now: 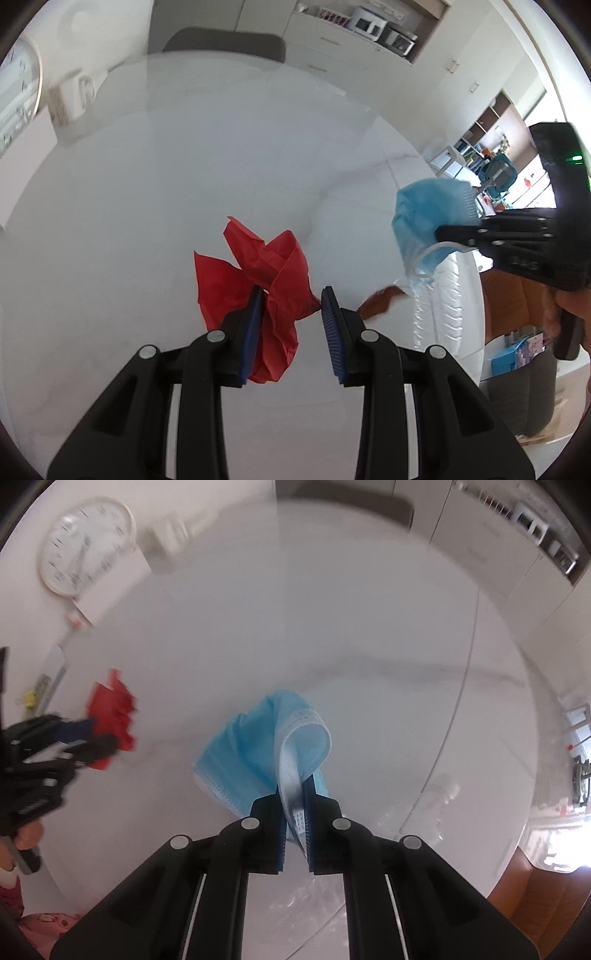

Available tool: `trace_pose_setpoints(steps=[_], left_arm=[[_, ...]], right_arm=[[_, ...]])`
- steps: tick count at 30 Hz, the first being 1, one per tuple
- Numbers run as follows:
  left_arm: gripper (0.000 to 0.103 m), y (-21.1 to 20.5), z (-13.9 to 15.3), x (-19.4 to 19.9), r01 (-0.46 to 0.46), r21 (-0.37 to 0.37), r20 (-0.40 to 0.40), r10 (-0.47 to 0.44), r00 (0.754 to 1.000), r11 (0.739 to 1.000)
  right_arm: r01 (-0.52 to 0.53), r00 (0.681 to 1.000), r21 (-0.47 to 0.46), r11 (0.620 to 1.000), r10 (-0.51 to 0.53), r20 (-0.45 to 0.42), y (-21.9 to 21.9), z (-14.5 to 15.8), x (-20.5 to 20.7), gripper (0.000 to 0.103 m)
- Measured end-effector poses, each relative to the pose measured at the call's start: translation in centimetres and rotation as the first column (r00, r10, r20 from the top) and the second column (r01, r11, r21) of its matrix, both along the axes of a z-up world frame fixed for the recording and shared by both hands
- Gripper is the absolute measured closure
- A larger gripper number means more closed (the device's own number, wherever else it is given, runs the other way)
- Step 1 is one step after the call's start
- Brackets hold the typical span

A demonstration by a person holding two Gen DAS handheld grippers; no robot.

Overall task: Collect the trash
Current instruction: 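Carry red cloth and blue mask over the wastebasket and open both tools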

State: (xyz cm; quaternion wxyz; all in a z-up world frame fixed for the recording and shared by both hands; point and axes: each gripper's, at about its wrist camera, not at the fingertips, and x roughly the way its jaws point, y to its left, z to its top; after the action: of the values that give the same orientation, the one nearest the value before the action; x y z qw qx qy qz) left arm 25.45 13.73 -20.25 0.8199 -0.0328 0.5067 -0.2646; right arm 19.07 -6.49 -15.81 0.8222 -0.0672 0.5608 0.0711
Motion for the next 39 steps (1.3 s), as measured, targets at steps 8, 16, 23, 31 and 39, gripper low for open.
trace_pose_setpoints(steps=[8, 16, 23, 31, 39], left_arm=[[0.071, -2.4, 5.0, -5.2, 0.015, 0.000, 0.078, -0.015, 0.997, 1.000], [0.071, -6.0, 8.4, -11.7, 0.017, 0.033, 0.115, -0.021, 0.993, 0.999], [0.071, -12.8, 10.6, -20.4, 0.124, 0.010, 0.105, -0.124, 0.987, 0.992], [0.071, -22.4, 7.2, -29.3, 0.337, 0.017, 0.008, -0.337, 0.941, 0.941], [0.071, -29.3, 0.3, -33.9, 0.467, 0.098, -0.104, -0.458, 0.883, 0.879]], right_arm=[[0.024, 0.983, 0.112, 0.993, -0.044, 0.180, -4.8, 5.7, -6.8, 0.094], [-0.033, 0.958, 0.222, 0.974, -0.032, 0.284, -8.5, 9.9, -13.6, 0.094], [-0.008, 0.951, 0.236, 0.972, -0.066, 0.302, -14.4, 10.7, -24.0, 0.094], [0.125, 0.955, 0.223, 0.967, -0.178, 0.238, -22.4, 7.9, -34.2, 0.094], [0.209, 0.945, 0.243, 0.947, -0.260, 0.199, -27.0, 5.7, -39.5, 0.094]])
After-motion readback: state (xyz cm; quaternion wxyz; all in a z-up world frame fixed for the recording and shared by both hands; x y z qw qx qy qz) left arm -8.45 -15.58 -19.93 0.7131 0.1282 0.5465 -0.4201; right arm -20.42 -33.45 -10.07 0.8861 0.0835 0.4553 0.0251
